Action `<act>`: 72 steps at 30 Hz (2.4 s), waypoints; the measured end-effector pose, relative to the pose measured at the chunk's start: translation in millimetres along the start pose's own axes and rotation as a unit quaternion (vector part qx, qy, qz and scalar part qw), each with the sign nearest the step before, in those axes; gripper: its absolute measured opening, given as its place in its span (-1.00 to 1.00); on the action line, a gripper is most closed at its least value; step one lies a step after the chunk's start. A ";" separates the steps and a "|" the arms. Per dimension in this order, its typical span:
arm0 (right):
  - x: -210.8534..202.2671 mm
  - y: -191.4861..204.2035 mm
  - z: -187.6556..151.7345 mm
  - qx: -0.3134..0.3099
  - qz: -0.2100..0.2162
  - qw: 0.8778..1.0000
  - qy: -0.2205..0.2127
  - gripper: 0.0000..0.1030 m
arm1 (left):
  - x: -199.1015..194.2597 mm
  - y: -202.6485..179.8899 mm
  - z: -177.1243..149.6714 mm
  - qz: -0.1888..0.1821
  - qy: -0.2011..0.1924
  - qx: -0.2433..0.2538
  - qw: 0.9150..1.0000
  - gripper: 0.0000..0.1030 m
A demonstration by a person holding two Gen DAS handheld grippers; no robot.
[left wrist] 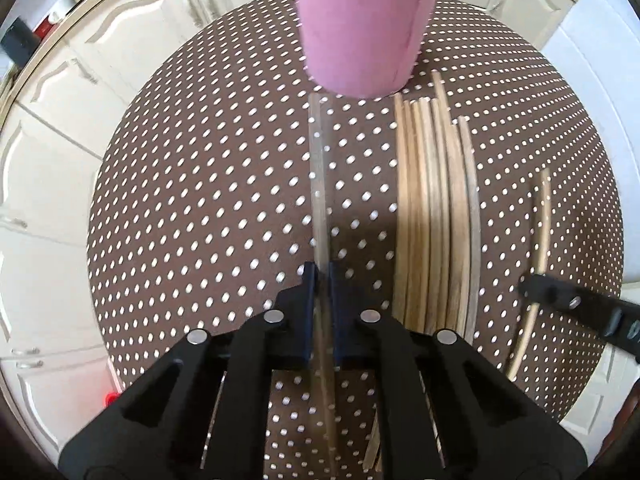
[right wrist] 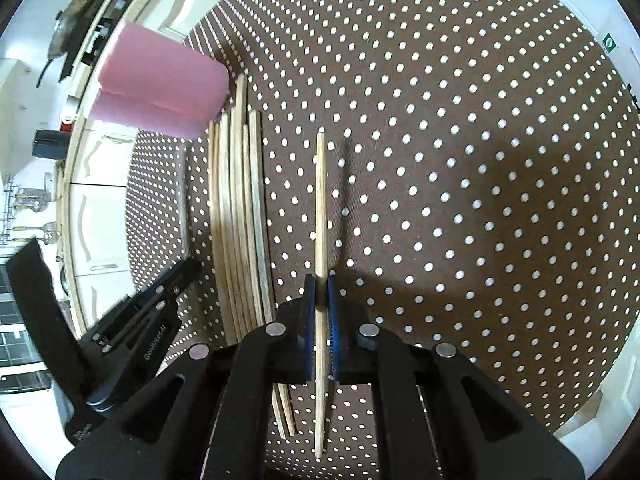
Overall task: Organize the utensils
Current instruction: 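Close the right gripper on one wooden stick while the left gripper grasps another stick, then lift the held sticks upright above the pink cup with both grippers, then lower the sticks into the pink cup with both grippers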
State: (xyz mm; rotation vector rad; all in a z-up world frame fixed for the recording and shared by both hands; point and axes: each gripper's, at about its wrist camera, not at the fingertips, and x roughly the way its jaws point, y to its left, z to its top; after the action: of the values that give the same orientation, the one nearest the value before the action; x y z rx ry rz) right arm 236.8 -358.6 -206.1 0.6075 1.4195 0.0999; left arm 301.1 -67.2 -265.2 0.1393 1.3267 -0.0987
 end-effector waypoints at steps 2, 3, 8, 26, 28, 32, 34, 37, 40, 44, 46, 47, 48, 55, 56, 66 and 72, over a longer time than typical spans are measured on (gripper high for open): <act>-15.7 -10.2 5.2 -0.005 0.005 1.000 -0.010 -0.90 | -6.2 4.4 -6.5 -0.003 -0.006 -0.007 1.000 -0.86; -21.0 -11.3 6.2 -0.008 0.005 1.000 -0.013 -0.90 | -11.1 6.0 -9.7 -0.002 -0.011 -0.010 1.000 -0.86; -56.2 -22.6 18.0 -0.017 0.011 0.999 -0.037 -0.90 | -41.4 21.5 -25.8 0.006 -0.030 -0.024 0.999 -0.86; -196.3 -15.7 51.2 -0.093 0.037 0.976 -0.193 -0.91 | -181.4 72.0 25.9 -0.047 -0.207 -0.118 0.970 -0.86; -202.3 9.9 40.4 -0.107 0.035 0.970 -0.215 -0.91 | -197.4 77.7 36.7 -0.056 -0.235 -0.127 0.962 -0.86; -229.6 35.8 48.0 -0.132 0.061 0.955 -0.257 -0.91 | -218.2 80.2 61.6 -0.068 -0.286 -0.140 0.946 -0.86; -237.5 48.9 52.9 -0.149 0.069 0.950 -0.267 -0.92 | -225.7 79.9 76.8 -0.073 -0.308 -0.146 0.937 -0.86; -244.1 71.8 62.6 -0.172 0.071 0.941 -0.284 -0.92 | -241.2 80.4 95.4 -0.083 -0.334 -0.153 0.926 -0.86; -248.2 90.6 71.0 -0.198 0.065 0.933 -0.293 -0.92 | -249.8 78.1 111.2 -0.086 -0.349 -0.153 0.921 -0.86; -236.7 109.9 83.6 -0.229 0.060 0.929 -0.283 -0.92 | -252.2 71.6 131.9 -0.088 -0.365 -0.147 0.915 -0.85; -229.9 113.2 86.8 -0.237 0.055 0.930 -0.275 -0.92 | -245.0 67.3 139.1 -0.085 -0.365 -0.146 0.916 -0.85; -223.4 116.6 90.2 -0.239 0.053 0.932 -0.268 -0.92 | -240.7 65.0 142.4 -0.082 -0.362 -0.145 0.917 -0.85; -217.1 115.3 91.3 -0.240 0.051 0.933 -0.263 -0.92 | -235.8 63.6 144.3 -0.081 -0.359 -0.145 0.918 -0.85; -169.8 117.3 106.3 -0.239 0.028 0.945 -0.222 -0.92 | -192.3 48.3 165.5 -0.056 -0.342 -0.139 0.928 -0.85; -163.0 117.0 108.1 -0.240 0.022 0.946 -0.217 -0.92 | -186.9 47.1 167.1 -0.050 -0.343 -0.139 0.928 -0.85; -118.4 114.7 124.5 -0.237 0.008 0.956 -0.175 -0.91 | -133.6 36.0 188.3 -0.008 -0.325 -0.133 0.936 -0.85; -100.5 107.6 134.6 -0.219 0.011 0.963 -0.156 -0.91 | -112.7 35.8 186.0 -0.004 -0.304 -0.126 0.944 -0.85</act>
State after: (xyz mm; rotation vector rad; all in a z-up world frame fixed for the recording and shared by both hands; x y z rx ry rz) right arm 376.9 -354.5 -64.2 0.2566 1.0376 0.3144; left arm 457.9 -62.0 -110.4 -0.1113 0.7118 0.0233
